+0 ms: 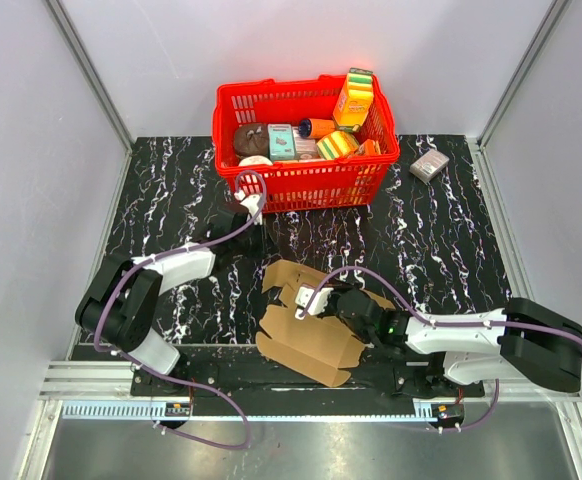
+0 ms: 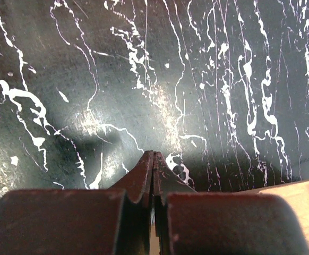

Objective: Fold the paper box

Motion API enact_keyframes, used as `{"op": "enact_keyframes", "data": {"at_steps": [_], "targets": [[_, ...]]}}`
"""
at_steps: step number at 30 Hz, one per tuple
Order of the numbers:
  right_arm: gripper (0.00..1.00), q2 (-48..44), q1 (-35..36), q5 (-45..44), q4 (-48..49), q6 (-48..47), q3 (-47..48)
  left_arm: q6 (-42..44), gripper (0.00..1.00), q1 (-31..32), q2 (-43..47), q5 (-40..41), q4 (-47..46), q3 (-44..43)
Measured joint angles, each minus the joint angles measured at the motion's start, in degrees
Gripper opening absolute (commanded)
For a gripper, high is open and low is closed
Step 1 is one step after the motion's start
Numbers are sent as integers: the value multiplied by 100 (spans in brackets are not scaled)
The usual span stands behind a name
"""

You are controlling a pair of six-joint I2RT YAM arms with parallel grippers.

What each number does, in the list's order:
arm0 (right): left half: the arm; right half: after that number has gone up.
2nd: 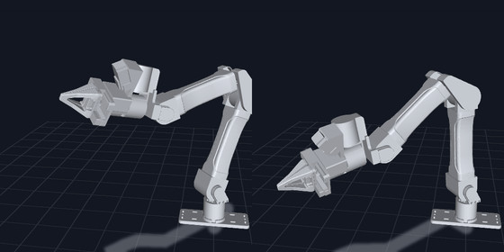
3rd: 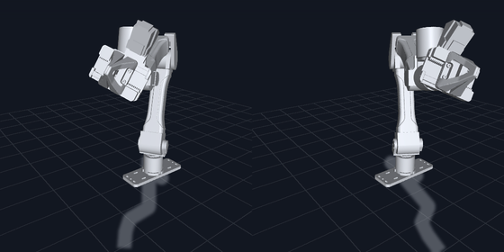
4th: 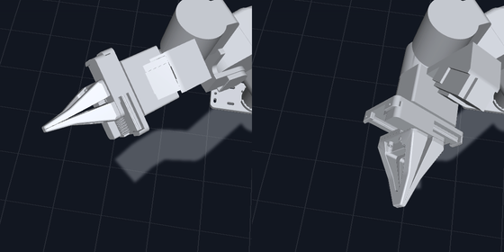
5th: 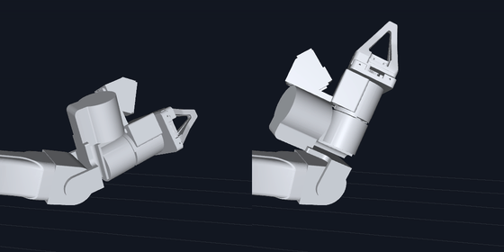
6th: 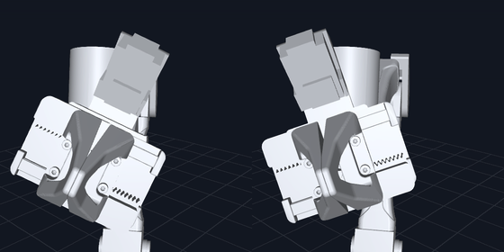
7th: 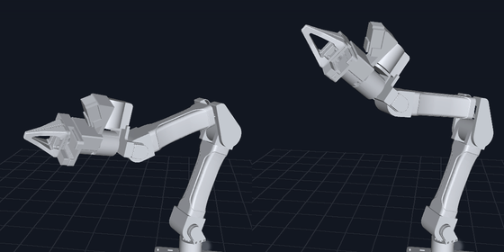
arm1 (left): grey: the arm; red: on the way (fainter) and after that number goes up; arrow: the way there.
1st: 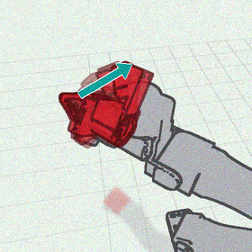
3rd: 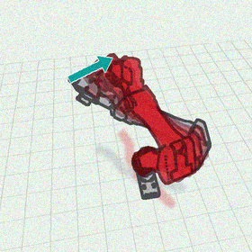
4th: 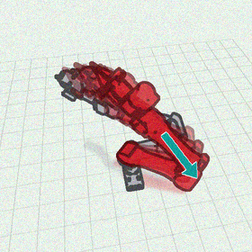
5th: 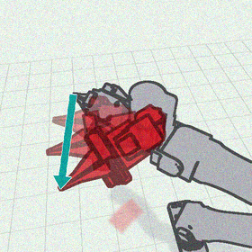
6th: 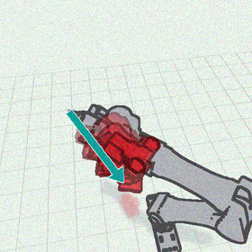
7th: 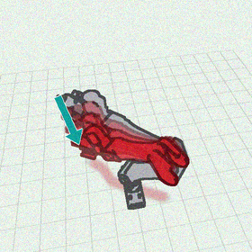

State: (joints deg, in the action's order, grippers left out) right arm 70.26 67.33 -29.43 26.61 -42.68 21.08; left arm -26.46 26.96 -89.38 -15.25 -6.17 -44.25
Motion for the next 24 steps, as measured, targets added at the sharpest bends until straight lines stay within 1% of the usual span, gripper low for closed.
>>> {"op": "enact_keyframes", "data": {"at_steps": [20,24], "targets": [[0,107,-114,-42,140,37,0,81,0,74,0,-168,-7,549],[0,105,-118,11,144,37,0,96,7,74,-39,-210,-98,549]]}}
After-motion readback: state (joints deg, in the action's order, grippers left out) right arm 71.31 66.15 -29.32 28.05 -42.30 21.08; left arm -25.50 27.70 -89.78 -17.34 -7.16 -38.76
